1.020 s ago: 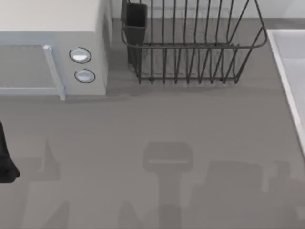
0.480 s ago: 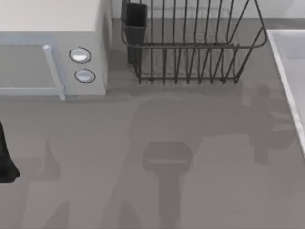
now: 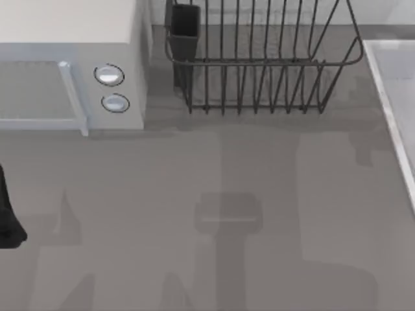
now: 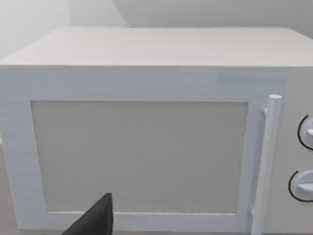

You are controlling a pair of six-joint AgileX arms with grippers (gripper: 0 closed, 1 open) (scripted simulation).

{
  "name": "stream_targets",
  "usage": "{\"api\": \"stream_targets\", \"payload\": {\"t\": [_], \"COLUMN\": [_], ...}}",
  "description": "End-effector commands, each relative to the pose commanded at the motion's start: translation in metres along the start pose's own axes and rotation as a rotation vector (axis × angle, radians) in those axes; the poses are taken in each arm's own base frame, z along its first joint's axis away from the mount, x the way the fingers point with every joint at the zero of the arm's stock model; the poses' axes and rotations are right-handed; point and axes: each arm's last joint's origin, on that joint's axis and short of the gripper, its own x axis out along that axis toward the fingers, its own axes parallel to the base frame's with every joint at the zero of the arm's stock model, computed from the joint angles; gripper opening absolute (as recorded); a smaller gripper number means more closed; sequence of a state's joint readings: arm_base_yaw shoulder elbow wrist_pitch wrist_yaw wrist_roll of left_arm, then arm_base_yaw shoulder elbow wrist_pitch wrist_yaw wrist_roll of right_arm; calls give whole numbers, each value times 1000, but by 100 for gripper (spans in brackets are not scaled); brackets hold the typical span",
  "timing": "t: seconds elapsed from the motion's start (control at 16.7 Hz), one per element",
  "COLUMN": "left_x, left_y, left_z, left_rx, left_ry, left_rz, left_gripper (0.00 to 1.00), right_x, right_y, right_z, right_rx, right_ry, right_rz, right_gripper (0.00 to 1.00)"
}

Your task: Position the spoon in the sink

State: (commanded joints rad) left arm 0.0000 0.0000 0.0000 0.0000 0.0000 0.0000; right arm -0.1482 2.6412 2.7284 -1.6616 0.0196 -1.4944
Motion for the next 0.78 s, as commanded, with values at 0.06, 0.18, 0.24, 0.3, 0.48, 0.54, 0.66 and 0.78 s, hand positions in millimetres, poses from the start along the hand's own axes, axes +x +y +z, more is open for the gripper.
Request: {"api": "stream_targets", "payload": {"t": [0.06,0.18,0.24,0.3,0.48,0.54,0.66,0.78], "left_x": [0,0,0,0,0,0,0,0], "left_y": [0,0,0,0,0,0,0,0], "left_z": [0,0,0,0,0,0,0,0], "left_rx": [0,0,0,0,0,0,0,0], "left_ry": [0,0,0,0,0,0,0,0], "left_rz": [0,0,0,0,0,0,0,0], "left_gripper": [100,100,100,100,100,100,100,100], "right_x": [5,9,10,10,10,11,12,21], "right_y": [-3,-6,-7,-7,-7,-7,-8,-9], "right_z": [2,4,4,4,1,1,5,9], "right_rx": [4,11,12,12,19,17,3,-8], "right_ry": [0,-1,-1,-1,-1,-1,-1,-1], "right_rz": [-2,-8,-9,-9,-8,-9,-18,-16], "right_gripper": [0,0,0,0,0,0,0,0]}}
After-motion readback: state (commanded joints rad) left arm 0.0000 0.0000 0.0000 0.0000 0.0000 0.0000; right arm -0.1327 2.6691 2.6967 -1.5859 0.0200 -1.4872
